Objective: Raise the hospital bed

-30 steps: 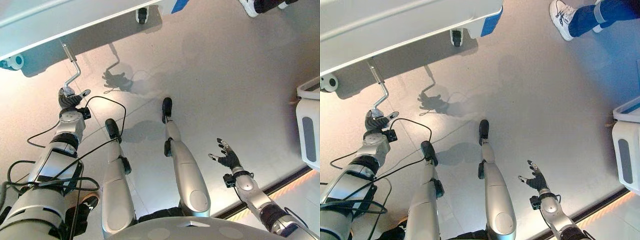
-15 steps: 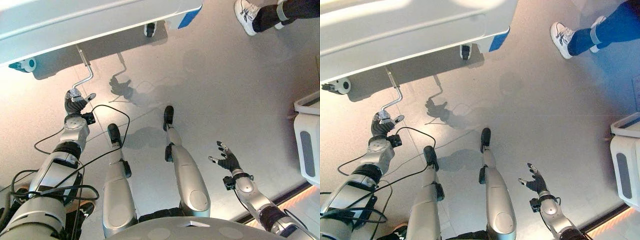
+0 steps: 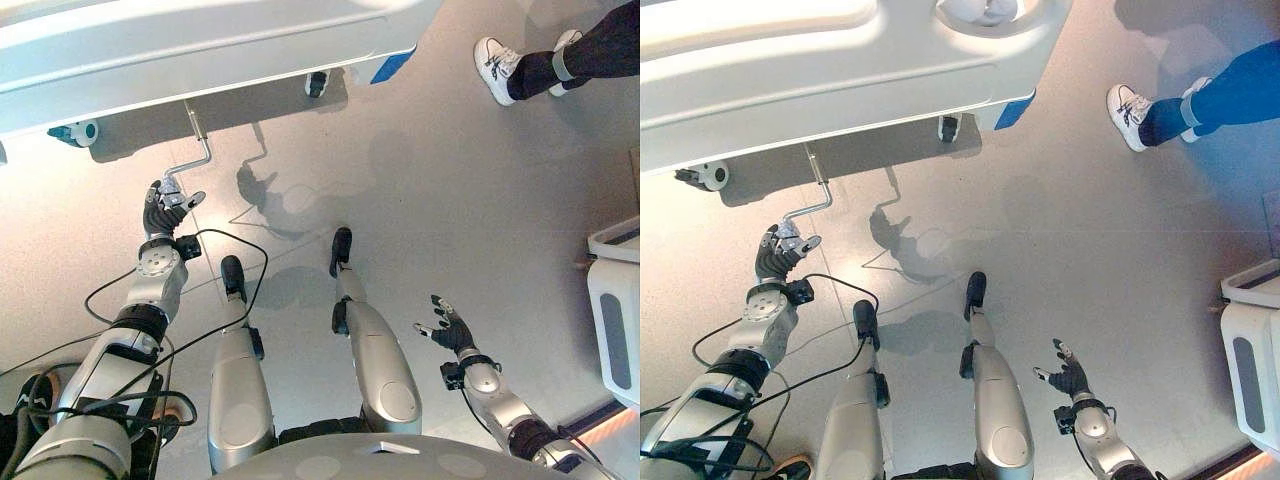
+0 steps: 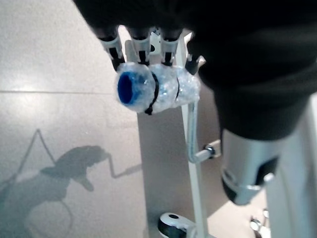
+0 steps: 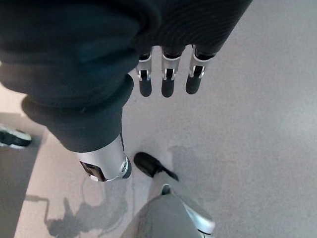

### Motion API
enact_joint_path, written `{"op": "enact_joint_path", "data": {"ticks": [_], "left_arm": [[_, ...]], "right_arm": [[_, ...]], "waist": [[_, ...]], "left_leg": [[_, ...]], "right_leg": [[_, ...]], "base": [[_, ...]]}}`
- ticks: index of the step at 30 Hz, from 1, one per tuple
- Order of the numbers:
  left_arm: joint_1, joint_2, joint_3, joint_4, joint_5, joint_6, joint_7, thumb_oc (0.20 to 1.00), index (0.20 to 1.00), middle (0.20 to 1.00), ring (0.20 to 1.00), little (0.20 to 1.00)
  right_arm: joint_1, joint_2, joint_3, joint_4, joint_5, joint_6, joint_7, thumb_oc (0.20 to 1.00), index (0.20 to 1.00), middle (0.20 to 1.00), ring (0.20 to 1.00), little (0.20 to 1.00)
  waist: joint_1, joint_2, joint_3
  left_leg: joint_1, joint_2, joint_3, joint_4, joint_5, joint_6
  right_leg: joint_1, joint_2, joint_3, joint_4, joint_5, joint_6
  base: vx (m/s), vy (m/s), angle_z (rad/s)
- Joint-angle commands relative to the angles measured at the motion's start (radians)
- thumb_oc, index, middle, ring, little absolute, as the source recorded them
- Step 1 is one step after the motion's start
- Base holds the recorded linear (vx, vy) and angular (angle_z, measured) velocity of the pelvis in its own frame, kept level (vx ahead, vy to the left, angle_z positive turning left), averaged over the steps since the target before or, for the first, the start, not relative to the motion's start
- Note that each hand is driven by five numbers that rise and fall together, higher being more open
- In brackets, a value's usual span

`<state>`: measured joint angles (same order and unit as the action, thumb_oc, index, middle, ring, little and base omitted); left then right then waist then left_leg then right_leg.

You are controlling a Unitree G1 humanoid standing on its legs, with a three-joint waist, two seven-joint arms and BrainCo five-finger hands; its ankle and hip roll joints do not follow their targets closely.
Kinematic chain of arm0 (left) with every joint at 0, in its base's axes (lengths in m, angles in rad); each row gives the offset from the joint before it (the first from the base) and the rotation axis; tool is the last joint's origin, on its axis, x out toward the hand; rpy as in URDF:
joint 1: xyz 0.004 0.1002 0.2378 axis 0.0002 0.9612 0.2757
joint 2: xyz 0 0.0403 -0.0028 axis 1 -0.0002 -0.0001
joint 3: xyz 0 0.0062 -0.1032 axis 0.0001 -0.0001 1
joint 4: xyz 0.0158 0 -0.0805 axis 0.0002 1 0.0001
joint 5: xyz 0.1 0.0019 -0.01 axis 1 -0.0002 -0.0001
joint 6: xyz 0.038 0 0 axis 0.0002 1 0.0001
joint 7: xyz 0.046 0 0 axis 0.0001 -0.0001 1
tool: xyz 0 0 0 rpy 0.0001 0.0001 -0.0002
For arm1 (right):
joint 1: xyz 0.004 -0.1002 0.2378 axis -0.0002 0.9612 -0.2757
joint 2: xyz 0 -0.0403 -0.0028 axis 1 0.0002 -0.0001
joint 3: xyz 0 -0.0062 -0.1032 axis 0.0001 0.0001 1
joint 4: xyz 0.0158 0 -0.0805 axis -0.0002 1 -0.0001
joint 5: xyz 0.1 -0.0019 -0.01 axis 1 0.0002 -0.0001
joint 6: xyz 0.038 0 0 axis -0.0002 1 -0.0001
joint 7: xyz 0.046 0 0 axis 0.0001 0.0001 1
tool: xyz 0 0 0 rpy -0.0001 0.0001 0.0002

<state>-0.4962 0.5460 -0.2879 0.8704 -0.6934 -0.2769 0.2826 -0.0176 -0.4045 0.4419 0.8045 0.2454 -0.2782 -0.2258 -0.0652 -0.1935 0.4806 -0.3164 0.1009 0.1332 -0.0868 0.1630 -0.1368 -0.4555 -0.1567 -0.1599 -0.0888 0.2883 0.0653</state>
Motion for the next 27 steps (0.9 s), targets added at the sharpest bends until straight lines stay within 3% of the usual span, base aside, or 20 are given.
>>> {"op": "enact_joint_path", "data": {"ticks": [1,17,27], "left_arm": [[0.028,-0.085,-0.004,-0.046,0.0,-0.019,-0.062,1.0,1.0,1.0,1.0,1.0],[0.22,-0.183,0.023,0.034,0.033,0.002,-0.111,1.0,1.0,1.0,1.0,1.0],[0.286,-0.216,0.066,0.144,0.063,0.021,-0.13,1.0,1.0,1.0,1.0,1.0]], "right_arm": [[0.029,-0.025,-0.024,-0.006,-0.009,0.006,-0.003,1.0,1.0,1.0,1.0,1.0],[0.048,0.028,-0.055,0.104,-0.013,0.026,0.003,1.0,1.0,1.0,1.0,1.0],[0.062,0.056,-0.061,0.144,-0.009,0.033,0.013,1.0,1.0,1.0,1.0,1.0]], "waist": [[-0.02,0.038,-0.028],[0.035,0.076,-0.107],[0.053,0.078,-0.152]], "left_leg": [[-0.082,-0.094,-0.016,0.028,-0.015,0.119],[0.017,-0.107,-0.032,0.024,-0.045,0.129],[0.073,-0.11,-0.039,0.013,-0.061,0.133]], "right_leg": [[-0.003,0.026,-0.056,0.052,-0.039,0.074],[0.114,0.005,-0.074,0.056,-0.067,0.081],[0.179,0.002,-0.081,0.047,-0.083,0.086]], "base": [[-0.03,0.018,0.11],[0.04,0.023,0.04],[0.04,0.011,0.01]]}}
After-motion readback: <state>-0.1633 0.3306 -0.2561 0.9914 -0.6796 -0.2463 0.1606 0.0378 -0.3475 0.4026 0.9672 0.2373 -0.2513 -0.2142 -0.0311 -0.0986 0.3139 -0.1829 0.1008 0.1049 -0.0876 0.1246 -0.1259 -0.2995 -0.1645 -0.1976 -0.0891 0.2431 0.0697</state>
